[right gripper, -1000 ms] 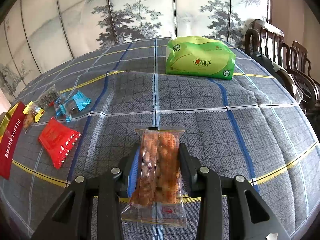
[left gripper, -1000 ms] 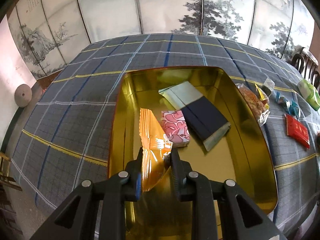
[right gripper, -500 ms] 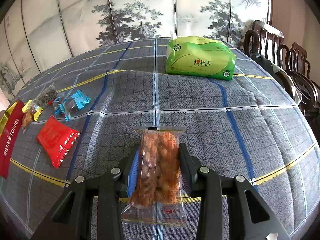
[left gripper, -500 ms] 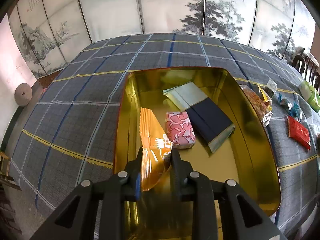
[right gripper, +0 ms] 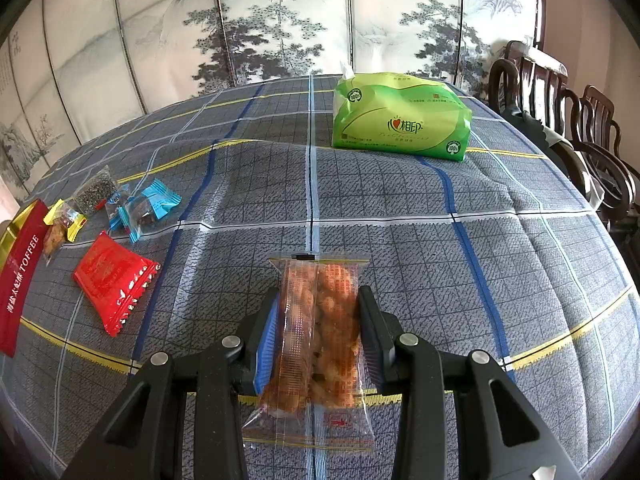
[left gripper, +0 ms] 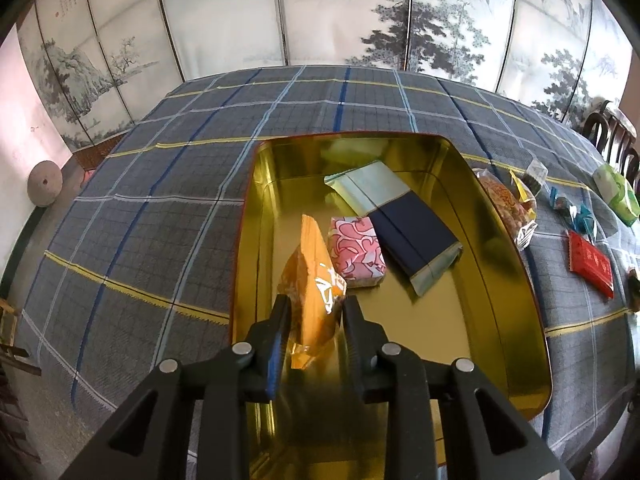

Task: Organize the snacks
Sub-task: 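Lower the orange bag into the gold tray and open the left gripper, then carry the twisted-snack bag into the gold tray and release it with the right gripper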

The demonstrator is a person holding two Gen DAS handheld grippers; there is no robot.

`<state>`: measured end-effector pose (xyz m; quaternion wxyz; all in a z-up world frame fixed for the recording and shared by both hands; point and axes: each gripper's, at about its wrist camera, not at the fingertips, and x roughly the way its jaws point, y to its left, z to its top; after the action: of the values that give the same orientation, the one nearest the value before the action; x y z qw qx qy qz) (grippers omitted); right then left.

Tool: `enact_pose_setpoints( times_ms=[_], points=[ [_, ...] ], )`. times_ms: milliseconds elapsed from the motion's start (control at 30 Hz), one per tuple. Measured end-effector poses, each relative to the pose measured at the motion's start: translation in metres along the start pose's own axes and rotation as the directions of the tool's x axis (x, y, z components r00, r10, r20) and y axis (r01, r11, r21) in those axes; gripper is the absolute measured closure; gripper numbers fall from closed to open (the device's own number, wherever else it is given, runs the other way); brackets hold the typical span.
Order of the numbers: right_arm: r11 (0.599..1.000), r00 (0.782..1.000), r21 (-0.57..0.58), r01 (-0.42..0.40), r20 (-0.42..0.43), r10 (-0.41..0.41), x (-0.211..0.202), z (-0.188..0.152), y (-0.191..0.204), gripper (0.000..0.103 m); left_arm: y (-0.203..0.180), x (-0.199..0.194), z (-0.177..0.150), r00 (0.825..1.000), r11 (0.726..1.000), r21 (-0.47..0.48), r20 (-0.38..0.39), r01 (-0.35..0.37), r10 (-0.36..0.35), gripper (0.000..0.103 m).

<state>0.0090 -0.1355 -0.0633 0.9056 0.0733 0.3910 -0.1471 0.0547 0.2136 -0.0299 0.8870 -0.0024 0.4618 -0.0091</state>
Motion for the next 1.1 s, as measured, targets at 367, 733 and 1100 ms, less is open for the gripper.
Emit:
enact_pose_setpoints(
  times_ms=[367,733,1100],
  points=[
    [1.000,1.000,0.000,0.000,0.000,0.000,0.000,0.000,0.000,0.068,0.001,-0.019,-0.001,1.000,1.000,-0.008,0.019,-0.005,0.005,0.064],
    [1.000,1.000,0.005,-0.005,0.000,0.005,-0.001,-0.001,-0.001,0.069,0.023,-0.047,-0.009,0.998,0.996,-0.084,0.043,0.044,-0.040,0.059],
    [0.998,0.998,0.024,-0.060,0.020,0.060,-0.023,-0.006,0.008,0.069,0.044,-0.053,-0.023,0.999,0.987,-0.159,0.039,0.023,-0.017,0.050]
  ],
)
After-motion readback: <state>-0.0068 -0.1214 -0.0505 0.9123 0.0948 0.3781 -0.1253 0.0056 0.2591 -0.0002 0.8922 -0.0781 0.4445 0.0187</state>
